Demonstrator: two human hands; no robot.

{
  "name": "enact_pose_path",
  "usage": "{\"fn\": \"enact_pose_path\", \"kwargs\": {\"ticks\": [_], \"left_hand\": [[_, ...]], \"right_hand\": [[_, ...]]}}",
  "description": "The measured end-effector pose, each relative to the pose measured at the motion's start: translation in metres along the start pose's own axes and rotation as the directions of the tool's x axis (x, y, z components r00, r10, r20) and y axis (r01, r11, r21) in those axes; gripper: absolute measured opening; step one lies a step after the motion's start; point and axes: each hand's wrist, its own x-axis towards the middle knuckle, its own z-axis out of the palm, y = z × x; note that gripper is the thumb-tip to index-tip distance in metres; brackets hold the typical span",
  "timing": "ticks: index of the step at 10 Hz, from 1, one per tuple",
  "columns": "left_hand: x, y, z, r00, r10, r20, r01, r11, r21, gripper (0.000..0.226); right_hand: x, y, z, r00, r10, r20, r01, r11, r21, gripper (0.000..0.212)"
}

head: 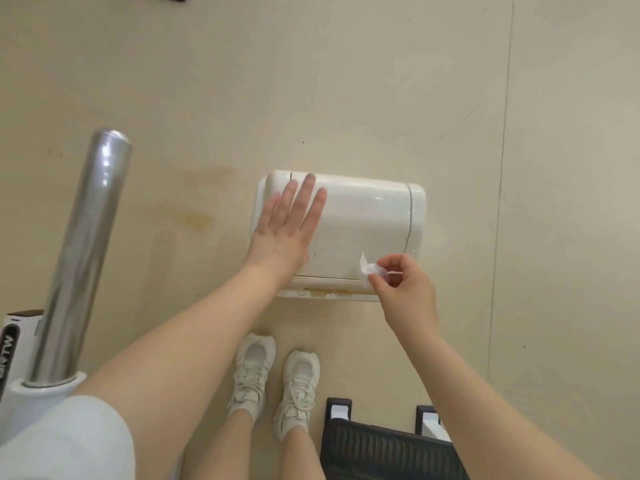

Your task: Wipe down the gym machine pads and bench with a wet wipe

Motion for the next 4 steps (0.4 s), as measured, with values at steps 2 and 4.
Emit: {"fn": "enact_pose_path", "kwargs": {"ticks": [2, 4], "left_hand": [[0.015, -0.008, 0.042, 0.886, 0.239, -0.397, -0.098, 0.934, 0.343, 0.079], [0.007, -0.022, 0.025, 0.873, 0.219, -0.436, -0.121, 0.963, 0.241, 0.078]], "right_hand": [[0.021, 0.023, 0.036, 0.98, -0.158, 0.123, 0.189, 0.932, -0.309, 0.023], [0.013, 0.002, 0.034, 0.94, -0.082, 0.332, 0.25, 0.828, -0.502, 0.032]]}}
